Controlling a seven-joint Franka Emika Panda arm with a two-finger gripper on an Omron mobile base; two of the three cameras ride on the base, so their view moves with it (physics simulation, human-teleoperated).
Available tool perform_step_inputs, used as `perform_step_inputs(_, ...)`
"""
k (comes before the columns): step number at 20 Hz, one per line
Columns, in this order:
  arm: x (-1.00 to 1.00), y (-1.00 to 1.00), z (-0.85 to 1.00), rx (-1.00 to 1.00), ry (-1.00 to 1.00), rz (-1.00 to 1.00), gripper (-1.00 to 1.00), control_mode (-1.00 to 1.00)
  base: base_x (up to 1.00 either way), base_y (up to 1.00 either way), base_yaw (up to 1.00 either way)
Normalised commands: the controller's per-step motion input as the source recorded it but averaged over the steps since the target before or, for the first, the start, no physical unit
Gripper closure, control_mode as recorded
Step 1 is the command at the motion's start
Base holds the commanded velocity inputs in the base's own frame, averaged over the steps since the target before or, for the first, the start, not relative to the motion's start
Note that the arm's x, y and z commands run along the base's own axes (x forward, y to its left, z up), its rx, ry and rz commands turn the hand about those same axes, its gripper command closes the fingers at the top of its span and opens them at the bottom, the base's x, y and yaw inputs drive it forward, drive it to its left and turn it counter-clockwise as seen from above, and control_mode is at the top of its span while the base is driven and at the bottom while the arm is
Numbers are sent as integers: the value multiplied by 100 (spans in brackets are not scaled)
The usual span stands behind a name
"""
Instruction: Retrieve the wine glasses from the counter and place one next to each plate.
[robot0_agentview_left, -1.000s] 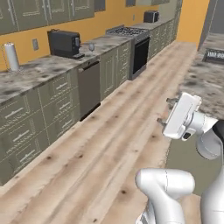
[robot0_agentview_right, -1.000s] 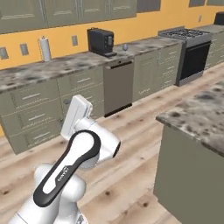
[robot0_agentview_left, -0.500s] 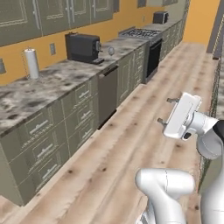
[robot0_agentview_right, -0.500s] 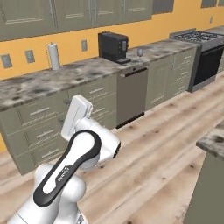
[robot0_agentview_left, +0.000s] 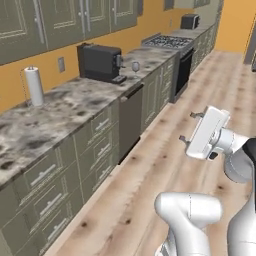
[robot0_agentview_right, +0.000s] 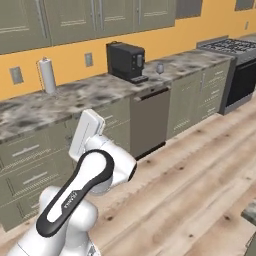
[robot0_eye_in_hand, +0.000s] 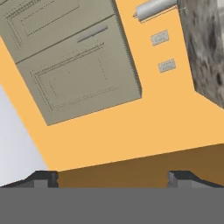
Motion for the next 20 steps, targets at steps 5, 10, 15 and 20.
perform_step_inputs(5,0,0,0,0,0,0,-100,100,100,-31,3)
perform_step_inputs(10,0,0,0,0,0,0,-100,100,100,-5,0)
perform_step_inputs(15,0,0,0,0,0,0,-100,100,100,20,0)
perform_step_inputs(20,0,0,0,0,0,0,-100,100,100,10,0)
